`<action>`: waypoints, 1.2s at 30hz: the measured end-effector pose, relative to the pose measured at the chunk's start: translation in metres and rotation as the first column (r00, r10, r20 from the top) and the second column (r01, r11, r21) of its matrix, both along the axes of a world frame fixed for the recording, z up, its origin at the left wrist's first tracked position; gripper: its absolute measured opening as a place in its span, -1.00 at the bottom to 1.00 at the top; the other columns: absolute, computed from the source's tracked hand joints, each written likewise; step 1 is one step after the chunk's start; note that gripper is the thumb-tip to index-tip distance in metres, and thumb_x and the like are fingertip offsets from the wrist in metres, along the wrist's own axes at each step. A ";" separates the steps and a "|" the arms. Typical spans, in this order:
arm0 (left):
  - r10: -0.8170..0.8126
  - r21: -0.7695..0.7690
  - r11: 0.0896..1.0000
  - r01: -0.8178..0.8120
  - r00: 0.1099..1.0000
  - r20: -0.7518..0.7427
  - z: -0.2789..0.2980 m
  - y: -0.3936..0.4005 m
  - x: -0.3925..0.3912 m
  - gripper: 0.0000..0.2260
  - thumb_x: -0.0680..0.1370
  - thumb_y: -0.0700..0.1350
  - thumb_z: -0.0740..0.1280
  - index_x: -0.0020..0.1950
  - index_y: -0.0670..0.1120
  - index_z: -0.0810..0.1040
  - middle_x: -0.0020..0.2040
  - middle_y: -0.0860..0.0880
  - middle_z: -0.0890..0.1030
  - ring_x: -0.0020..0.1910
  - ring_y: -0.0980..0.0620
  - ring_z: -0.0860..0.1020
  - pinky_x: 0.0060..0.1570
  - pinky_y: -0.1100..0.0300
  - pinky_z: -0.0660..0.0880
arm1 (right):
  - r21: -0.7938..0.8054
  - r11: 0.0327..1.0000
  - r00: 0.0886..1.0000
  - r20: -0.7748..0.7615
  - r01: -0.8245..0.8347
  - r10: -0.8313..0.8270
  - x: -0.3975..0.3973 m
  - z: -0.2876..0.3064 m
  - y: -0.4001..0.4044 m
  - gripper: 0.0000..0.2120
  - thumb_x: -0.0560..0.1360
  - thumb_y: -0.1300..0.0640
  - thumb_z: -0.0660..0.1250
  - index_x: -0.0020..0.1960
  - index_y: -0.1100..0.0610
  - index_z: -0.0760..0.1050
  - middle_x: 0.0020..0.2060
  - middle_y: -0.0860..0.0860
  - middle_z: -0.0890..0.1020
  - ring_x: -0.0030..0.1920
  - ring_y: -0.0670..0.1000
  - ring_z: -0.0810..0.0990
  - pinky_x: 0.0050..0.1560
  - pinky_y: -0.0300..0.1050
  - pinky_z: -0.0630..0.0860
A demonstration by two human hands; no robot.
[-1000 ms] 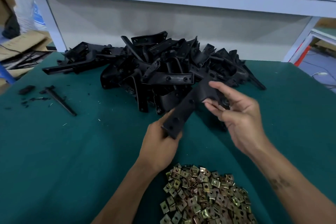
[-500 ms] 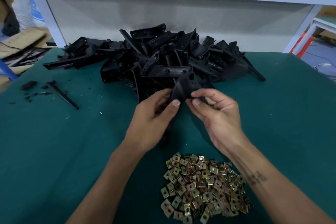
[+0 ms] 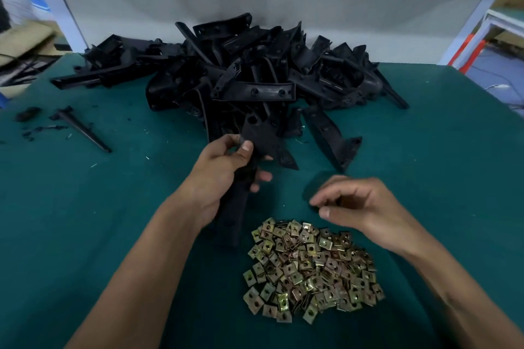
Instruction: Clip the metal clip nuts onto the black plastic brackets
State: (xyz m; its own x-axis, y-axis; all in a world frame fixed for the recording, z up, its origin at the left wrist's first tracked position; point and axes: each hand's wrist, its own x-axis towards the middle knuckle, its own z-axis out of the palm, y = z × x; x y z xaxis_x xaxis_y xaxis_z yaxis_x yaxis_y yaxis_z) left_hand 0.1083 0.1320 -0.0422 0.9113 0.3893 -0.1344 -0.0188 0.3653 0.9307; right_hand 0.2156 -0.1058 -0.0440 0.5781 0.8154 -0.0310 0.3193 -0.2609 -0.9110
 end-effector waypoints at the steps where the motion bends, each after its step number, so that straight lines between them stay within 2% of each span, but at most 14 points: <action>1: -0.021 -0.019 1.000 0.022 0.999 0.026 -0.003 0.001 -0.001 -0.89 0.69 -0.21 0.23 0.17 -0.21 0.47 -0.11 -0.11 0.67 -0.32 -0.04 0.57 -0.45 0.18 0.45 | -0.038 0.999 0.999 0.014 -0.035 0.036 -0.002 0.000 -0.001 -0.87 0.44 0.03 0.48 -0.01 -0.07 0.71 -0.08 -0.03 0.66 -0.14 -0.10 0.59 -0.11 -0.28 0.44; 3: -0.062 -0.066 0.996 0.066 0.996 0.064 -0.007 0.004 -0.002 -0.91 0.68 -0.25 0.22 0.15 -0.17 0.47 -0.10 -0.11 0.59 -0.33 0.01 0.47 -0.45 0.19 0.35 | -0.100 0.992 0.995 0.045 -0.083 0.087 -0.007 0.000 0.003 -0.85 0.44 -0.01 0.51 0.01 -0.08 0.72 -0.09 -0.08 0.64 -0.14 -0.11 0.59 -0.12 -0.27 0.46; 6: -0.121 -0.111 0.985 0.131 0.988 0.093 -0.009 0.011 -0.003 -0.85 0.63 -0.30 0.24 0.17 -0.14 0.45 -0.04 -0.12 0.48 -0.30 0.03 0.47 -0.45 0.22 0.34 | -0.147 0.987 0.990 0.117 -0.058 0.076 -0.011 -0.002 0.010 -0.91 0.45 0.09 0.55 -0.08 -0.09 0.73 -0.12 -0.11 0.63 -0.06 -0.05 0.63 0.01 -0.12 0.52; 8: -0.156 -0.134 0.977 0.167 0.983 0.092 -0.010 0.015 -0.004 -0.82 0.60 -0.33 0.26 0.18 -0.15 0.48 -0.01 -0.15 0.53 -0.24 0.01 0.55 -0.44 0.21 0.42 | -0.140 0.988 0.992 0.103 -0.062 0.077 -0.011 -0.003 0.010 -0.91 0.46 0.12 0.54 -0.13 -0.08 0.72 -0.14 -0.08 0.64 -0.09 -0.03 0.62 -0.03 -0.15 0.52; 11: -0.183 -0.138 0.973 0.186 0.982 0.036 -0.012 0.018 -0.003 -0.73 0.59 -0.38 0.24 0.23 -0.13 0.52 0.03 -0.17 0.66 -0.07 -0.03 0.68 -0.29 0.14 0.61 | -0.056 0.997 0.998 0.050 -0.046 0.049 -0.007 -0.004 0.004 -0.95 0.48 0.07 0.47 -0.12 -0.06 0.69 -0.14 -0.02 0.66 -0.11 -0.01 0.62 -0.05 -0.16 0.51; 13: -0.196 -0.139 0.970 0.200 0.980 0.042 -0.012 0.018 -0.001 -0.67 0.58 -0.44 0.21 0.27 -0.15 0.49 0.04 -0.18 0.67 -0.07 -0.03 0.68 -0.32 0.15 0.59 | 0.059 0.998 1.000 -0.019 0.013 -0.012 -0.004 -0.005 0.004 -0.94 0.51 0.08 0.39 -0.08 0.00 0.65 -0.10 0.04 0.69 -0.13 0.01 0.64 -0.13 -0.21 0.52; 16: -0.208 -0.113 0.969 0.220 0.972 0.111 -0.013 0.016 0.003 -0.64 0.52 -0.47 0.22 0.25 -0.18 0.47 -0.06 -0.20 0.59 -0.19 -0.01 0.57 -0.43 0.20 0.40 | 0.243 0.958 0.967 -0.236 0.155 -0.097 0.003 -0.008 0.010 -0.87 0.53 0.17 0.34 -0.01 0.24 0.53 -0.03 0.18 0.73 -0.21 0.12 0.68 -0.33 -0.22 0.47; 18: -0.210 -0.071 0.973 0.221 0.968 0.133 -0.014 0.016 0.004 -0.67 0.48 -0.43 0.25 0.21 -0.19 0.49 -0.14 -0.18 0.52 -0.23 0.01 0.49 -0.43 0.20 0.34 | 0.296 0.919 0.914 -0.382 0.261 -0.136 0.009 -0.008 0.017 -0.86 0.52 0.19 0.36 0.01 0.27 0.52 -0.08 0.27 0.71 -0.26 0.17 0.68 -0.33 -0.17 0.53; 21: -0.257 -0.015 0.965 0.262 0.955 0.145 -0.014 0.016 0.005 -0.78 0.52 -0.30 0.34 0.15 -0.16 0.48 -0.12 -0.11 0.48 -0.25 0.03 0.43 -0.42 0.20 0.29 | 0.347 0.864 0.837 -0.528 0.366 -0.142 0.017 -0.007 0.027 -0.89 0.50 0.23 0.38 0.01 0.24 0.58 -0.17 0.24 0.69 -0.27 0.12 0.67 -0.25 -0.14 0.62; 25: -0.231 0.062 0.972 0.225 0.966 0.120 -0.015 0.012 0.006 -0.77 0.56 -0.13 0.41 0.15 -0.17 0.48 -0.13 -0.04 0.49 -0.29 0.04 0.41 -0.43 0.23 0.31 | 0.406 0.804 0.782 -0.613 0.434 -0.112 0.020 -0.007 0.044 -0.94 0.45 0.26 0.46 -0.10 0.14 0.66 -0.18 0.18 0.69 -0.23 0.08 0.67 -0.16 -0.14 0.65; 30: -0.221 0.126 0.970 0.206 0.968 0.117 -0.016 0.009 0.007 -0.62 0.57 -0.13 0.40 0.20 -0.37 0.38 -0.18 -0.02 0.53 -0.34 0.03 0.42 -0.45 0.22 0.34 | 0.452 0.806 0.788 -0.615 0.381 -0.027 0.019 -0.008 0.055 -0.96 0.38 0.21 0.49 -0.17 0.14 0.66 -0.25 0.16 0.68 -0.28 0.03 0.66 -0.22 -0.14 0.62; 33: -0.237 0.144 0.966 0.217 0.962 0.139 -0.017 0.008 0.009 -0.59 0.55 -0.13 0.41 0.21 -0.38 0.38 -0.20 -0.02 0.53 -0.36 0.02 0.42 -0.46 0.20 0.36 | 0.465 0.810 0.793 -0.609 0.357 0.000 0.019 -0.008 0.054 -0.81 0.36 0.28 0.51 -0.02 0.19 0.64 -0.28 0.15 0.67 -0.31 0.02 0.65 -0.28 -0.17 0.60; 36: -0.247 0.134 0.965 0.227 0.956 0.159 -0.017 0.005 0.011 -0.57 0.50 -0.10 0.45 0.19 -0.34 0.40 -0.22 -0.02 0.53 -0.39 0.03 0.41 -0.47 0.20 0.37 | 0.490 0.820 0.788 -0.610 0.295 0.082 0.015 -0.010 0.058 -0.69 0.43 0.31 0.45 0.17 0.21 0.64 -0.21 0.15 0.69 -0.23 0.04 0.67 -0.19 -0.16 0.63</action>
State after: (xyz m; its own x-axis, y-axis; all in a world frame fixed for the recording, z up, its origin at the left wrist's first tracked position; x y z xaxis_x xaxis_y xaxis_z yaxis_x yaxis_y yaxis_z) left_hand 0.1191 0.1368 -0.0597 0.9844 0.1632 0.0653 -0.1084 0.2715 0.9563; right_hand 0.2309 -0.0476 -0.0540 0.6792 0.7334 0.0279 -0.3179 0.3282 -0.8895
